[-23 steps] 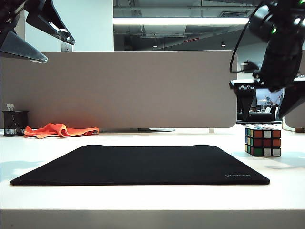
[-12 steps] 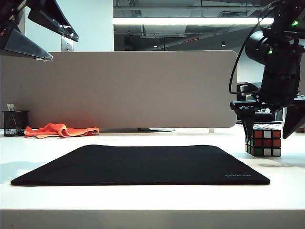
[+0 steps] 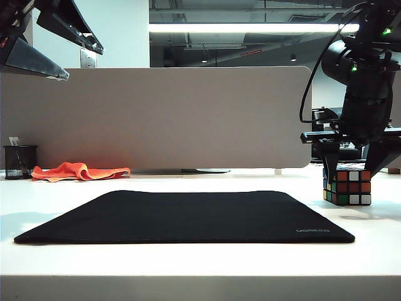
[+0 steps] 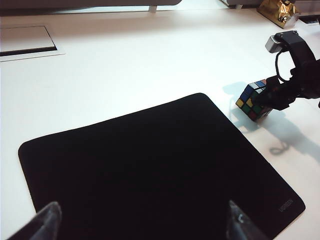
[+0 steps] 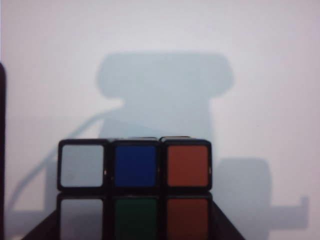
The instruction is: Pick up the cube on the right side of the mouse pad, then place it in the center of the mouse pad.
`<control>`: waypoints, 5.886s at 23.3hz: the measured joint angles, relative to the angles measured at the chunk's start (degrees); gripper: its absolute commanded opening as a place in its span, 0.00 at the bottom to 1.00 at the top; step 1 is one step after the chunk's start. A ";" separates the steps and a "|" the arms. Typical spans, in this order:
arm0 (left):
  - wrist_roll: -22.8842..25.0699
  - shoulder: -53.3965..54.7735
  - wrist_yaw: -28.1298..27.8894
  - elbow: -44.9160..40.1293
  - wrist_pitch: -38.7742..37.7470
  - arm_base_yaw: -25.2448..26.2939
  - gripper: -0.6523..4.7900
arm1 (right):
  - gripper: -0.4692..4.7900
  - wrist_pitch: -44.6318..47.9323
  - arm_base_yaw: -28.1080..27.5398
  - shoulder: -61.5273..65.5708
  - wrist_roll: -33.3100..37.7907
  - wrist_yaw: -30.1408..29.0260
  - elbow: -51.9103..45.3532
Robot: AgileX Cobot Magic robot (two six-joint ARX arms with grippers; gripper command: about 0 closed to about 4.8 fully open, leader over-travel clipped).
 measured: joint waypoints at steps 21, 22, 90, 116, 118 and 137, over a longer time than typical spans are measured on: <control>-0.02 0.00 0.00 0.02 -0.22 -0.02 0.90 | 0.71 2.62 9.75 -20.52 -0.63 -7.85 9.16; -0.02 -0.02 0.00 0.00 -0.22 -0.02 0.90 | 0.71 3.63 11.87 -20.09 -0.66 -7.58 10.10; 5.95 -23.12 -14.45 -4.72 -14.43 0.00 0.11 | 0.08 6.43 10.75 -52.28 -5.81 5.05 -17.79; -1.09 -37.92 -17.03 -31.95 3.52 -0.02 0.11 | 0.19 25.07 10.78 -82.36 -4.92 15.76 -58.38; -1.09 -37.94 -17.90 -34.56 7.56 -0.02 0.11 | 0.19 26.56 10.78 -87.08 -4.96 13.14 -61.53; -1.11 -39.95 -14.82 -42.03 19.67 -0.04 0.11 | 0.09 25.44 10.82 -105.83 -12.24 -2.19 -74.23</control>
